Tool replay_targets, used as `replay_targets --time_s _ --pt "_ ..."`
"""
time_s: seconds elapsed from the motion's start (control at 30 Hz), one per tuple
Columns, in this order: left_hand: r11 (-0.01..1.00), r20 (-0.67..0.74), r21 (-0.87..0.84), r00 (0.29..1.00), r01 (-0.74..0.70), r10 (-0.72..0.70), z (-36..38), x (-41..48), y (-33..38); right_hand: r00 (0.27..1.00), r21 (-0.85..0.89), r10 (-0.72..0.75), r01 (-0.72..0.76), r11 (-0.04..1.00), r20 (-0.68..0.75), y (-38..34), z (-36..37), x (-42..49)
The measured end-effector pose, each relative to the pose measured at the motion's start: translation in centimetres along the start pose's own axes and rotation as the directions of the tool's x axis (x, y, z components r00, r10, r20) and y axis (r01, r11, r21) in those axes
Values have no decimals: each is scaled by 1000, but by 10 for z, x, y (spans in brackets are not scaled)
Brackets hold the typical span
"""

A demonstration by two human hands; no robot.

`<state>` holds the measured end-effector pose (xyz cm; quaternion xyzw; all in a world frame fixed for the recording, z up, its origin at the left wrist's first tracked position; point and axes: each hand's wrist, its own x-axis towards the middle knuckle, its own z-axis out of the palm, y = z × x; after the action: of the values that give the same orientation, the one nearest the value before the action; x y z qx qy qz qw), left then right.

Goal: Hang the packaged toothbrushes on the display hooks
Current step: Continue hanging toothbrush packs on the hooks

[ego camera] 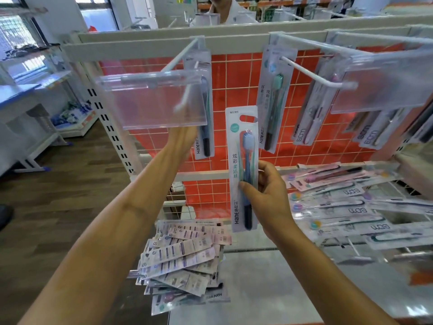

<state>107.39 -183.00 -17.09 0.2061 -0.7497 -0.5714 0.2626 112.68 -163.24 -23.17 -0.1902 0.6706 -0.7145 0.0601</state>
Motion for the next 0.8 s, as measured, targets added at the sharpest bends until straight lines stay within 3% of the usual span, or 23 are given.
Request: replay_targets --time_s 0.07,0.3,0.4,0.47,0.57,0.8 --pt "997 -4 61 999 -45 45 -4 -7 -10 1000 -4 -10 10 1000 1 -2 2 -1" --pt "992 -193 113 981 56 -34 -13 -56 -41 1000 0 -9 9 1000 -6 -4 12 -8" --pt "996 -90 85 996 -6 14 -13 -82 -39 1000 -4 -24 24 1000 -1 -4 17 -13" --pt "995 37 0 995 -97 97 -12 -95 -35 999 -10 -35 35 999 3 -4 19 -16" --pt "982 178 -148 973 -118 144 -11 -114 -22 998 -33 -60 61 998 4 -3 21 -20" --pt "948 216 -230 938 -219 270 -9 -136 -6 992 -54 -128 128 990 0 -8 20 -32"
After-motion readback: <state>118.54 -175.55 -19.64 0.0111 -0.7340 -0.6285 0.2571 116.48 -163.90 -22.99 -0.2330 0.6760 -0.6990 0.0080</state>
